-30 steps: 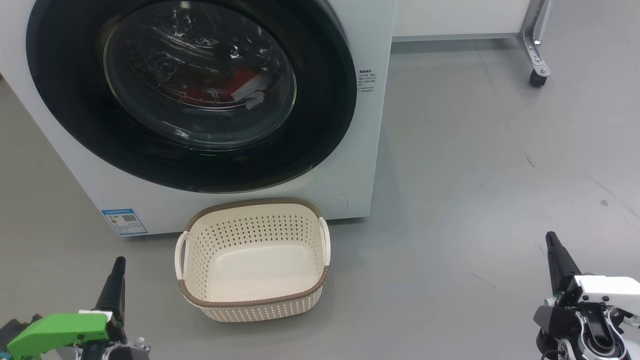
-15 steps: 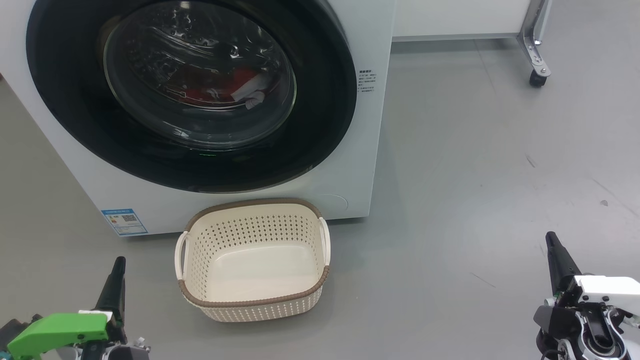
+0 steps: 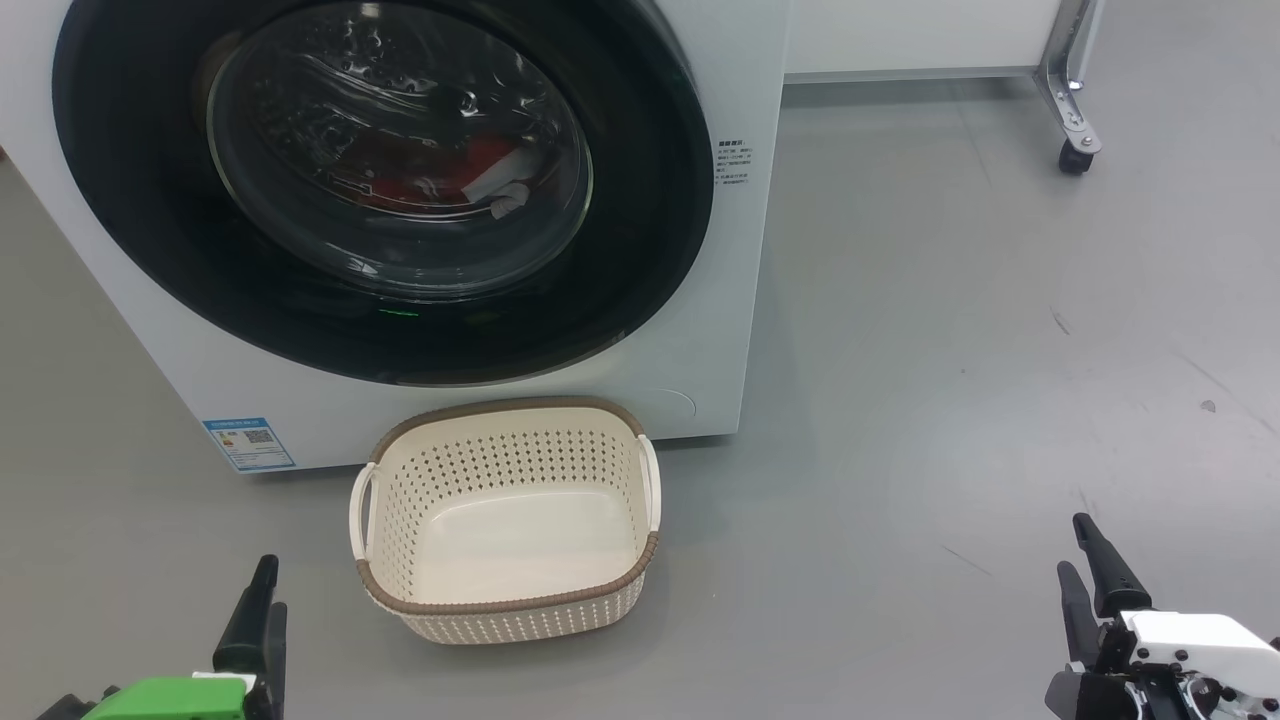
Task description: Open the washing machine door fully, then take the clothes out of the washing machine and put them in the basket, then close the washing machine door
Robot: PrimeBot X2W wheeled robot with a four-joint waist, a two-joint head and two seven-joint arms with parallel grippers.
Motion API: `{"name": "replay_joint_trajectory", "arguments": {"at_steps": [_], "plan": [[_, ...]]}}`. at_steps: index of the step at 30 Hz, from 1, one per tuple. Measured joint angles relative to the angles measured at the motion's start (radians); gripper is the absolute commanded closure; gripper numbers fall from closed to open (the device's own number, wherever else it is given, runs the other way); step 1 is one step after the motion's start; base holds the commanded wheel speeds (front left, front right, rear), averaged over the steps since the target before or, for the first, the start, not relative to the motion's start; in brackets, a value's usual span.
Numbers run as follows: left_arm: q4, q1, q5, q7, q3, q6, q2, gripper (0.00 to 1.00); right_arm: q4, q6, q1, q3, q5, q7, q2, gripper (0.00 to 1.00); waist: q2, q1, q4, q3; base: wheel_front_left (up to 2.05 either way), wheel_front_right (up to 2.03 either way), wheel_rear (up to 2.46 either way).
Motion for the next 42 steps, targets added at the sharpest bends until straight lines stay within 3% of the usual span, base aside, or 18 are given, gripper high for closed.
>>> {"name": "replay_joint_trajectory", "arguments": {"at_steps": [24,42], "plan": [[-0.058,-0.003,0.007,-0.051,-0.052,0.0,0.001,0.0,-0.047,0.0,-0.002,0.015,-0.082,-0.04,-0.026,0.0,0.0,0.0,-0.002,-0.002,0.0,0.0,0.0],[-0.08,-0.009,0.221,-0.137,-0.127,0.0,0.063,0.0,-0.074,0.0,-0.005,0.081,-0.285,-0.115,-0.087,0.0,0.0,0.0,-0.001,-0.003,0.0,0.0,0.0]]}}
